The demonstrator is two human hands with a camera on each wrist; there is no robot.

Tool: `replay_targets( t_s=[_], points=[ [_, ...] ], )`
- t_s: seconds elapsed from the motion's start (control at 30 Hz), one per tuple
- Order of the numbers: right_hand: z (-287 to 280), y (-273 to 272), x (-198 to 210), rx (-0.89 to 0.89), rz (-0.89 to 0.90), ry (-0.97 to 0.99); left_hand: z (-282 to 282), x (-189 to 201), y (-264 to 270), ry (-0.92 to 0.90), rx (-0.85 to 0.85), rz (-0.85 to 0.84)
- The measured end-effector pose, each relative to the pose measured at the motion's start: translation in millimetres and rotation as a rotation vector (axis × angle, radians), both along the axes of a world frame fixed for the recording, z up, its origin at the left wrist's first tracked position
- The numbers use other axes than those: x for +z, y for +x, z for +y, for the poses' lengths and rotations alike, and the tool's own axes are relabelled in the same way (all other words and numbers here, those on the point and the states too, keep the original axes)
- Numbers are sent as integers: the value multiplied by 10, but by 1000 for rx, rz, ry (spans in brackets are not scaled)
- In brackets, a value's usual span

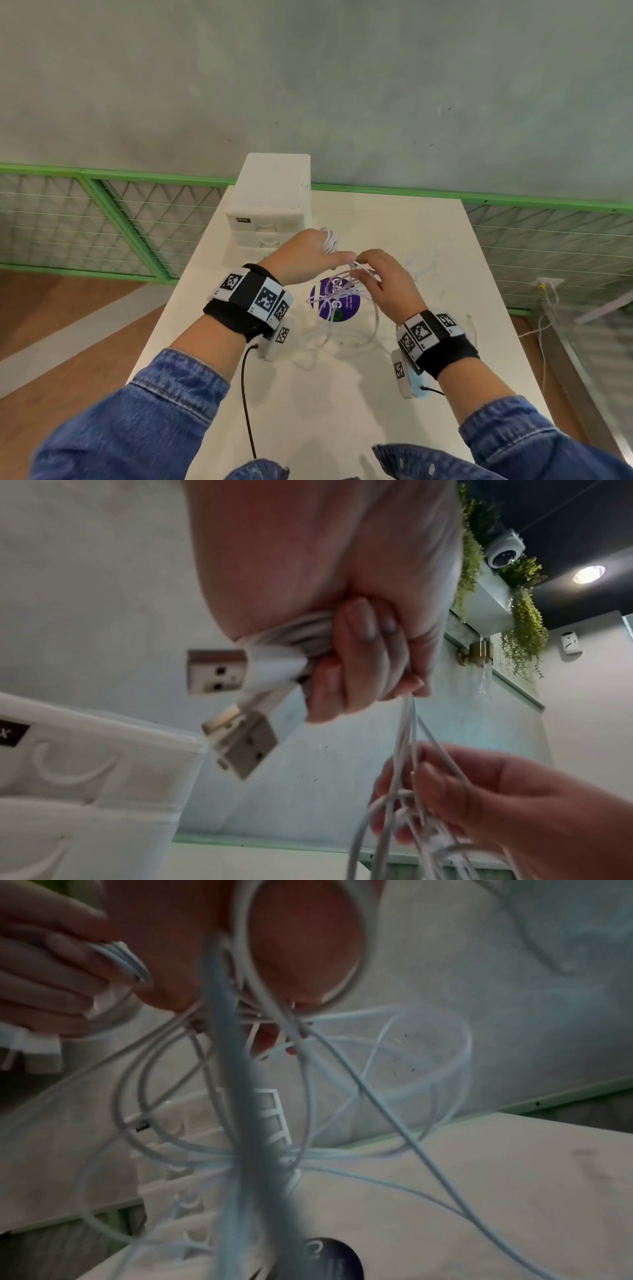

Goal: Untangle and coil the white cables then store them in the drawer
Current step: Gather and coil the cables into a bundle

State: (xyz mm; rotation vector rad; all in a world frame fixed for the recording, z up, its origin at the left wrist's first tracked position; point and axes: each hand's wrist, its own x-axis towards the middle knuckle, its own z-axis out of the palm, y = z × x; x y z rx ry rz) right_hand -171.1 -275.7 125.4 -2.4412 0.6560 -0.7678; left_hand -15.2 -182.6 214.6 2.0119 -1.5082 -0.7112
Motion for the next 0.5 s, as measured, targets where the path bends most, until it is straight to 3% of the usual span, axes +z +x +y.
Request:
replay_targets(
  t_s=[0.1,0.23,0.5],
  points=[
    [24,-108,-94,-63,57,175,18,26,91,-107,82,23],
    [-22,-232,-182,-41,141,134,58,-2,206,-134,143,-29],
    [-55,-387,-279,-168,-24,292,108,-78,484,-273,406,-29]
  ],
)
